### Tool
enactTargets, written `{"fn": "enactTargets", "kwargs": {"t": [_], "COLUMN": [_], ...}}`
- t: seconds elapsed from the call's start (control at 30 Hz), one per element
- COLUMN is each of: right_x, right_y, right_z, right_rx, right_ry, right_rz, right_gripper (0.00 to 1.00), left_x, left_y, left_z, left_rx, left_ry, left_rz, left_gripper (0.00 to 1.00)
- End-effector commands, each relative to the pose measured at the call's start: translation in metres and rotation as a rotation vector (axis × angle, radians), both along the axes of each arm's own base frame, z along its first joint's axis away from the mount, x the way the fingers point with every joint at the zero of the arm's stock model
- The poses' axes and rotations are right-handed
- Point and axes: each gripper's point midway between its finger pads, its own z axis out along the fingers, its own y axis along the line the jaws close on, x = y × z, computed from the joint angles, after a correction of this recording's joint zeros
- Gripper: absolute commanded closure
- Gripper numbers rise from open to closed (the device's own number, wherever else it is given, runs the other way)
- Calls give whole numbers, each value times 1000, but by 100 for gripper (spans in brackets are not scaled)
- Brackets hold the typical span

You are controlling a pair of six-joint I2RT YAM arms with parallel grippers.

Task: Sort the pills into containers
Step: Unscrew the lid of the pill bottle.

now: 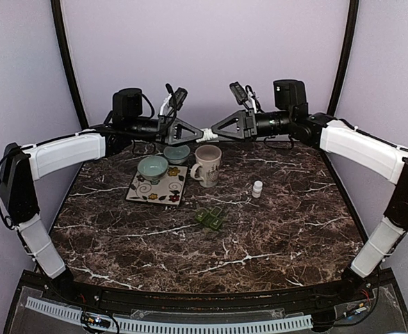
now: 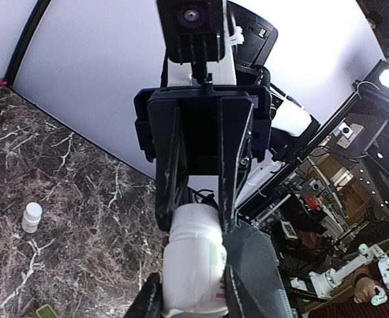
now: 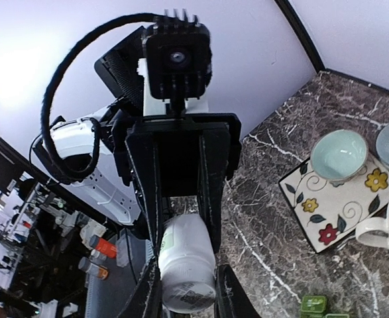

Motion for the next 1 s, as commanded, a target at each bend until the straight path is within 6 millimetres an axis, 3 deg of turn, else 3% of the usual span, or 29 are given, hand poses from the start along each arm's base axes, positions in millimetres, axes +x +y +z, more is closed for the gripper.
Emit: {"fn": "enactTargets", "kwargs": {"t": [0.0, 0.23, 0.5, 0.6, 0.8, 0.97], "right_x": [-12, -7, -5, -5, -9, -12], "right_y": [-2, -6, -2, -3, -1, -1], "right_z": [23, 19, 17, 21, 31, 36], "right_rx": [-4, -110, -139, -130, -93, -70], "right_ry": [-279, -479, -513, -513, -491, -475], "right_rz": [-10, -100, -120, -129, -118, -113], "right_gripper": [100, 100, 99, 89, 59, 46], "left_x": [-21, -31, -35, -35, -31, -29], "left_y": [-3, 0, 2, 2, 1, 0], "left_z": [43, 58, 58, 55, 46, 40], "left_rx": [-101, -144, -149, -144, -119, -110], "left_ry": [10, 65, 66, 62, 38, 32], "left_rz": [-128, -209, -224, -222, -184, -169], "left_gripper": [100, 100, 100, 100, 100, 100]}}
